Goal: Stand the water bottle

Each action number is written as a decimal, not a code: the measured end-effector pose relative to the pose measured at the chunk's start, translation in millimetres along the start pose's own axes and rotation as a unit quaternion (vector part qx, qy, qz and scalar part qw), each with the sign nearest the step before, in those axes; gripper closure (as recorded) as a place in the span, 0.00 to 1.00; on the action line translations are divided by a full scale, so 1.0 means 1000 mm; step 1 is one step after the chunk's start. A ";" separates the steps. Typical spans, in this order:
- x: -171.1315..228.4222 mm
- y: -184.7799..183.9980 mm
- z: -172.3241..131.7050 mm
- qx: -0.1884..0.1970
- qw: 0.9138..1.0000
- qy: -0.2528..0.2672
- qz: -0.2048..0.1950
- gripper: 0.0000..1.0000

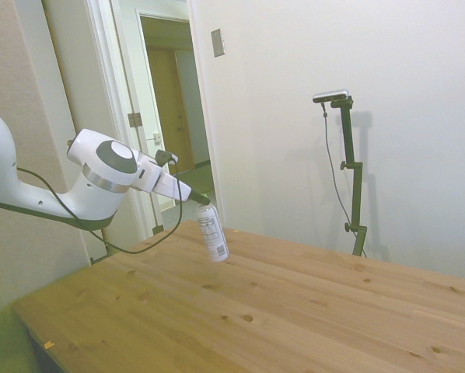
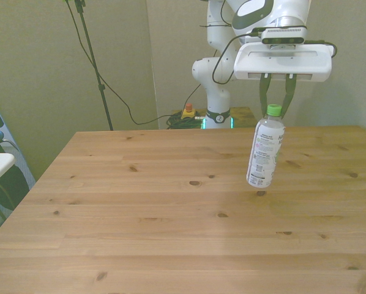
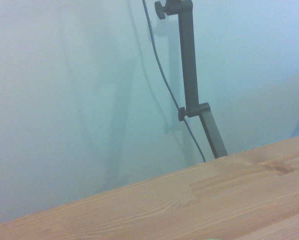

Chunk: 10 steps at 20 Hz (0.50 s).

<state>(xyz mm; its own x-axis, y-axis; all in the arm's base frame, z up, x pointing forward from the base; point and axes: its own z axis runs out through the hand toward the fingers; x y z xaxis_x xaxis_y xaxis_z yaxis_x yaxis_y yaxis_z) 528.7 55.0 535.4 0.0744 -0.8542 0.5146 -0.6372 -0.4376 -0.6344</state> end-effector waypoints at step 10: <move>0.013 0.031 0.047 -0.037 0.999 -0.013 0.037 1.00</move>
<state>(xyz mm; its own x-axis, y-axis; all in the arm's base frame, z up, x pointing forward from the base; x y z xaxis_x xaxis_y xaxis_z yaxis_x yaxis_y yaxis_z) 545.6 17.2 495.4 0.0451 -0.8906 0.4525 -0.6965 -0.3528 -0.6248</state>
